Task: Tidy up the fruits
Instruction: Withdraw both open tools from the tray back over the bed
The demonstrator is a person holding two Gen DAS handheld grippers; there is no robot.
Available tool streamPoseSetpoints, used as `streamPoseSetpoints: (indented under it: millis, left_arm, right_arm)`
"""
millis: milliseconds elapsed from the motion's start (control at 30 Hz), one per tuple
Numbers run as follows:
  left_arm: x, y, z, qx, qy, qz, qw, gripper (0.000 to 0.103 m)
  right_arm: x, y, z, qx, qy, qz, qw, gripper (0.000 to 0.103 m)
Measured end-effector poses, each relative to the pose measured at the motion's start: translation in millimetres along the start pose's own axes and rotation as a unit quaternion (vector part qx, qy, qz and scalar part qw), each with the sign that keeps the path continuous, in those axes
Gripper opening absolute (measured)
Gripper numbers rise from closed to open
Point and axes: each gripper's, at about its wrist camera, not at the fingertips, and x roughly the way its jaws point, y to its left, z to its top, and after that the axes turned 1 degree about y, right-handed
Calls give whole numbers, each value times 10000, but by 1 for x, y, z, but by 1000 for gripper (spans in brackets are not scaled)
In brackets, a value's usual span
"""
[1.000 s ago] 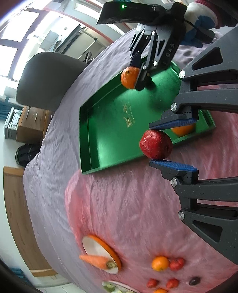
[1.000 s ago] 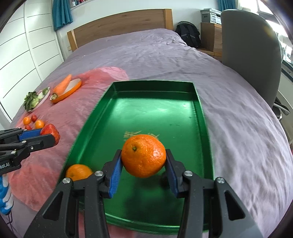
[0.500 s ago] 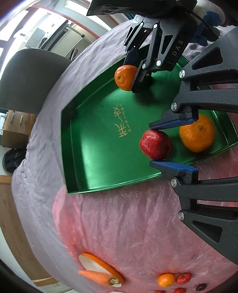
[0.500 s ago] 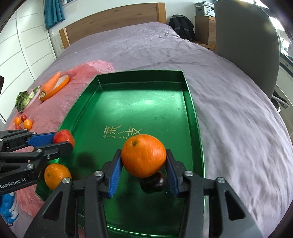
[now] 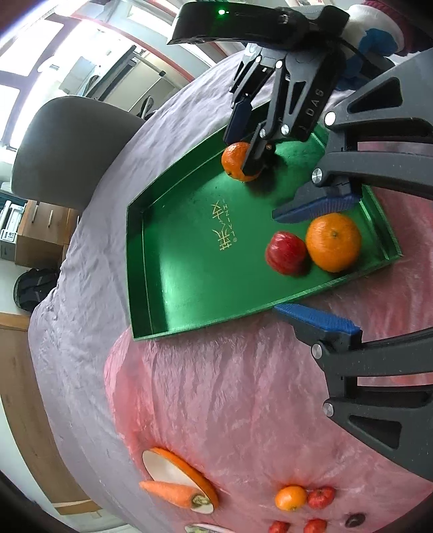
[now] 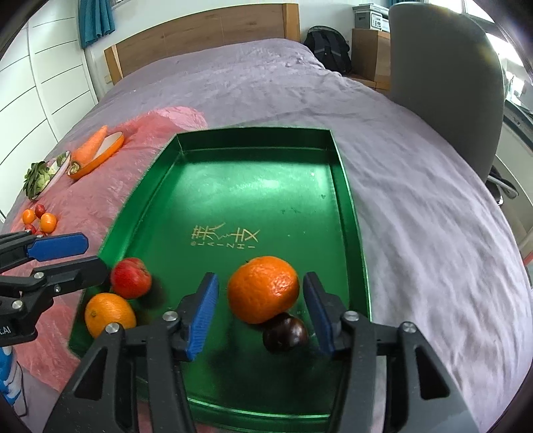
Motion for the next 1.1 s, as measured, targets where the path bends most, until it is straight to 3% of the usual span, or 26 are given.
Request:
streamPoseSetpoints:
  millis: [167, 300, 767, 1100]
  left_arm:
    - [-25, 11, -12, -108, -159, 154, 9997, 45]
    - [-46, 22, -30, -170, -256, 397, 9987, 45]
    - [-113, 69, -101, -632, -496, 1091, 9908, 52]
    - [-158, 97, -145, -900, -670, 1335, 9847, 52]
  right_arm:
    - [-17, 8, -1, -23, -82, -17, 10000, 90]
    - [-31, 23, -6, -93, -110, 51, 9999, 99]
    - [-78, 86, -32, -388, -149, 210, 9989, 103]
    - [-107, 136, -49, -572, -195, 420, 9973, 103]
